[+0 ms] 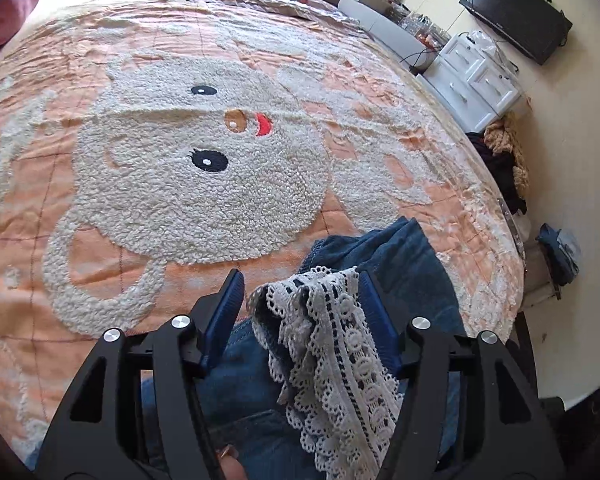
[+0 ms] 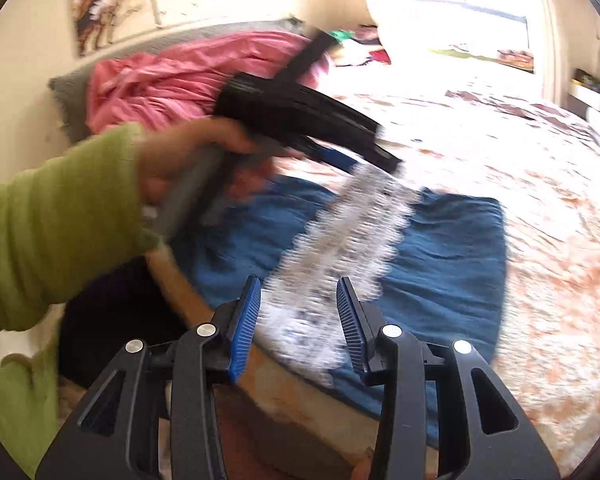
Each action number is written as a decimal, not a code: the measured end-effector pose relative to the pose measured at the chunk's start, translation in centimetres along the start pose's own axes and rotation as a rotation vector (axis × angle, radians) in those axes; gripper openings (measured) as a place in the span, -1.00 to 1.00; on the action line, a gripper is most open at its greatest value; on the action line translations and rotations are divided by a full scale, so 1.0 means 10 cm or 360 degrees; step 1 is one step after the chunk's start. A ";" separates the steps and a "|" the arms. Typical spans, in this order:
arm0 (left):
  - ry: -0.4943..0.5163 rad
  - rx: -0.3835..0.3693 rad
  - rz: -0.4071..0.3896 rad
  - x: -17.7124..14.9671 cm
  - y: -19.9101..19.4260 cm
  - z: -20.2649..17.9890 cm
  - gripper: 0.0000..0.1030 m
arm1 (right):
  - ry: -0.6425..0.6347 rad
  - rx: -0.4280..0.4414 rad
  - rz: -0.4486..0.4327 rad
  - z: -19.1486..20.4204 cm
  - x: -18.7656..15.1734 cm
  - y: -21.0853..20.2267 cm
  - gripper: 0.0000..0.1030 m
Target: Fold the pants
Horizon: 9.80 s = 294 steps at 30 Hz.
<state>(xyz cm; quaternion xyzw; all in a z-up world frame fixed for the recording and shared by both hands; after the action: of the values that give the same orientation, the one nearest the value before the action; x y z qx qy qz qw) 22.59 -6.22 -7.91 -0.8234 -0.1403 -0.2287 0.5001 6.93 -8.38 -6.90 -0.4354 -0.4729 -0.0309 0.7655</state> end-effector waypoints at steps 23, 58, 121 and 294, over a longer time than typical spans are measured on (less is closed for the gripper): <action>0.0090 0.0383 -0.0249 -0.52 -1.00 0.26 0.51 | 0.0218 -0.0074 0.0055 -0.34 -0.14 0.00 0.14; -0.0407 0.0386 -0.0280 -1.78 -1.43 0.79 0.81 | -0.0096 -0.0034 0.0241 0.12 0.98 0.90 0.84; -0.0107 0.0012 -0.0271 -1.02 -0.58 -0.77 -0.32 | 0.0340 0.0465 0.0040 -1.07 0.74 0.43 -0.60; 0.0080 0.0328 -0.0340 -0.73 -1.04 -0.46 0.81 | 0.0342 -0.0369 -0.0162 -0.86 -0.02 -0.77 0.82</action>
<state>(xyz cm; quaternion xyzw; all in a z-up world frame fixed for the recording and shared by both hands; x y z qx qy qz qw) 10.52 -5.53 -1.99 -0.7420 -0.2374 -0.2856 0.5581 9.25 -19.21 -3.60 -0.4904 -0.4030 -0.1701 0.7537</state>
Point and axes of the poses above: each gripper's, at about its wrist camera, not at the fingertips, and y roughly the way its jaws point, z to its left, x to its top, the point moved 9 cm from there along y, roughly the way its jaws point, and after that the axes turned 1 degree about x, right-handed, at the moved point
